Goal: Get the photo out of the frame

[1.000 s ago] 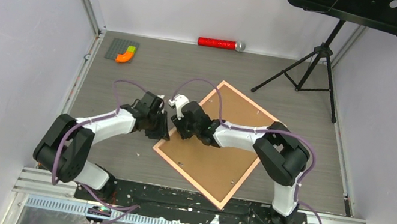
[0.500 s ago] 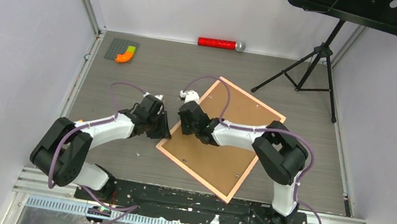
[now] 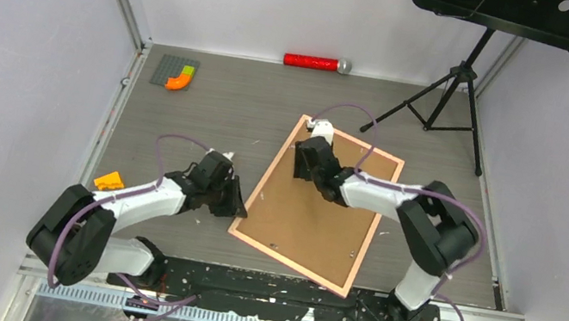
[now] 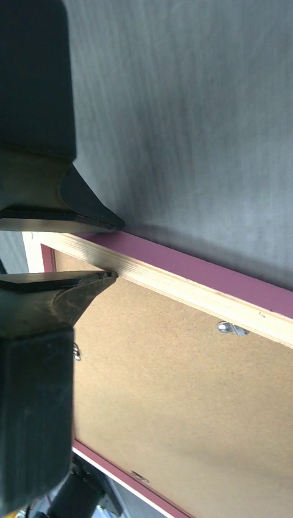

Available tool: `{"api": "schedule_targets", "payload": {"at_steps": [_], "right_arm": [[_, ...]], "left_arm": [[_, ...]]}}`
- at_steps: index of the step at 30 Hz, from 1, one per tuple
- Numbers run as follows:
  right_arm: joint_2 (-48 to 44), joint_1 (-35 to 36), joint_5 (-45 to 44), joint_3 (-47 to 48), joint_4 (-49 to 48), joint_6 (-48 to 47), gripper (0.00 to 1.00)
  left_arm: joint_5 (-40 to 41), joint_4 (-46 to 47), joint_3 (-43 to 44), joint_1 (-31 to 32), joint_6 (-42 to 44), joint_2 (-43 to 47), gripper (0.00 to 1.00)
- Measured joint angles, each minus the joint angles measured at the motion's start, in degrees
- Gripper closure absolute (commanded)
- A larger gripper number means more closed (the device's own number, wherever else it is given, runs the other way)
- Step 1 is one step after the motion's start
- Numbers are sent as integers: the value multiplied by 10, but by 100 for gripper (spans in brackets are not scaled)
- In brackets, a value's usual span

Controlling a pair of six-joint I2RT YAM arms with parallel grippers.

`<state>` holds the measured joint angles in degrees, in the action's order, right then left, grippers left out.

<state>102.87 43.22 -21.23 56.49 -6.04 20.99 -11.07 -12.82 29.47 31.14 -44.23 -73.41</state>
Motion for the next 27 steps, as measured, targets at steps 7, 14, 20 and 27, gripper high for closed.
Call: {"api": "schedule_targets", "payload": {"at_steps": [7, 14, 20, 27], "right_arm": [[-187, -25, 28, -101, -114, -38, 5], [-210, -132, 233, -120, -195, -82, 4], [-130, -117, 356, -47, -87, -209, 4], [-13, -70, 341, 62, 29, -329, 4]], "left_arm": [[-11, -35, -38, 73, -50, 61, 69], [-7, -143, -25, 87, -73, 121, 10], [37, -232, 34, 86, -44, 124, 0], [49, -207, 165, 43, 11, -29, 8]]}}
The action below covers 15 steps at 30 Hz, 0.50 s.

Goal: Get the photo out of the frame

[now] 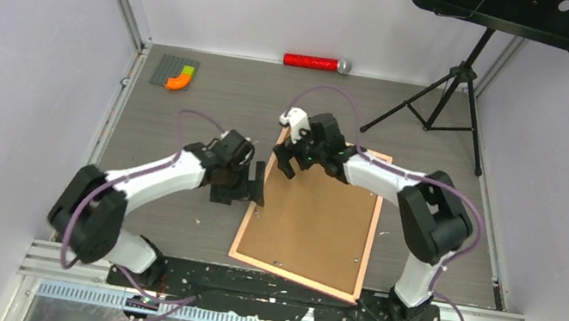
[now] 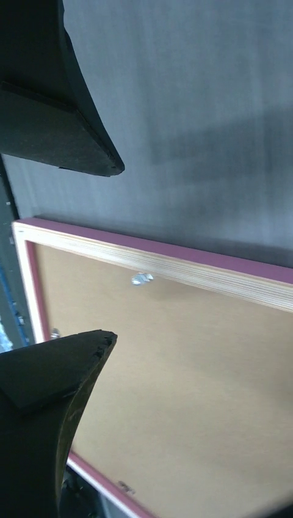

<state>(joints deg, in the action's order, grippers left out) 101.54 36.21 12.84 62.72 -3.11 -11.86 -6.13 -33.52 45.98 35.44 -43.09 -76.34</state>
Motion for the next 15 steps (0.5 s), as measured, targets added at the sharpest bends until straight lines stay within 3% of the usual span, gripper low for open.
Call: {"api": "schedule_targets", "payload": {"at_steps": [6, 11, 15], "right_arm": [[108, 25, -33, 113, 96, -70, 9], [145, 22, -42, 161, 132, -92, 11], [151, 19, -46, 169, 139, -90, 18]], "left_arm": [[3, 23, 78, -7, 35, -134, 35], [-3, 37, 98, -7, 47, -187, 59], [-13, 42, 99, -8, 49, -198, 79]]}}
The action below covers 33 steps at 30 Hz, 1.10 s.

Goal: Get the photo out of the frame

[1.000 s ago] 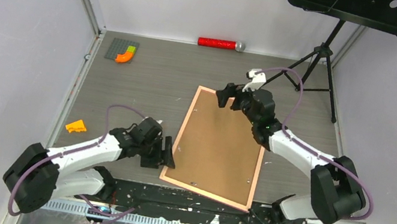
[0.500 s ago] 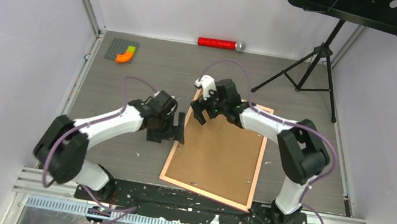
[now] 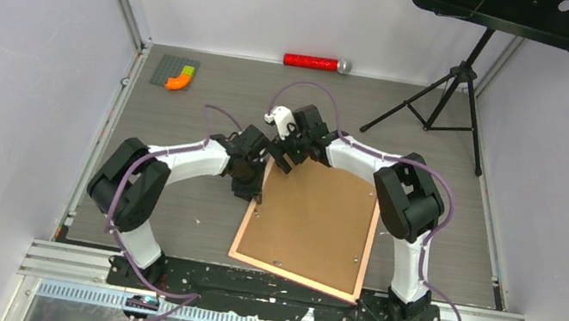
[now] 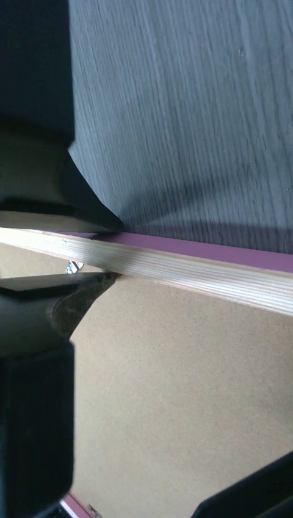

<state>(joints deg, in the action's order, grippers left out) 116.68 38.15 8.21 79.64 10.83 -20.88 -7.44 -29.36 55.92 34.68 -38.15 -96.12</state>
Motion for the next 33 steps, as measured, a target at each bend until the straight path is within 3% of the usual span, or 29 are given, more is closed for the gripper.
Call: {"api": "schedule_targets", "payload": {"at_steps": [9, 14, 29, 33], "right_arm": [[19, -1, 21, 17, -7, 44, 24], [26, -1, 11, 23, -13, 85, 55], [40, 21, -129, 37, -34, 322, 88], [40, 27, -169, 37, -32, 387, 88]], "left_arm": [[-20, 2, 2, -7, 1, -5, 94], [-23, 4, 1, -7, 9, -6, 98], [-24, 54, -42, -13, 7, 24, 99], [-24, 56, -43, -13, 5, 24, 99]]}}
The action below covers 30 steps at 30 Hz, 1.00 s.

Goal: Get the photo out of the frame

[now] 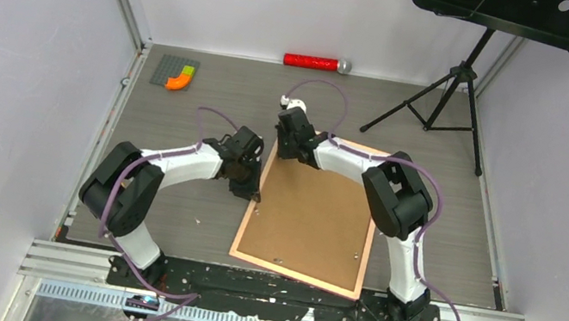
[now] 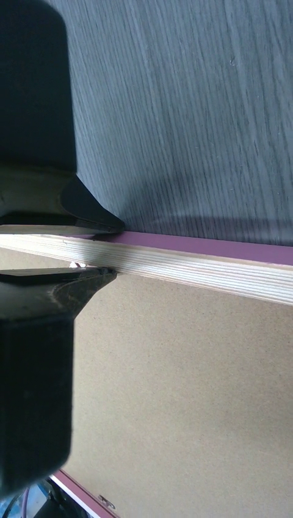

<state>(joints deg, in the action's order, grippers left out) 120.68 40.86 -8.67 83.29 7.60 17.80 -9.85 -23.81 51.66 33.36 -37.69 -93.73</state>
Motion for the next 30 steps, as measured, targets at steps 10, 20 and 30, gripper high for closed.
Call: {"api": "schedule_targets", "payload": {"at_steps": [10, 20, 30], "right_arm": [[-3, -39, -111, -4, 2, 87, 68], [-199, -77, -134, -158, -28, 86, 10], [-388, -156, -49, -363, -39, -24, 9]], "left_arm": [[4, 23, -13, 0, -19, 8, 100], [15, 41, -40, 2, -41, 32, 99], [17, 46, -50, 3, -51, 39, 100]]}}
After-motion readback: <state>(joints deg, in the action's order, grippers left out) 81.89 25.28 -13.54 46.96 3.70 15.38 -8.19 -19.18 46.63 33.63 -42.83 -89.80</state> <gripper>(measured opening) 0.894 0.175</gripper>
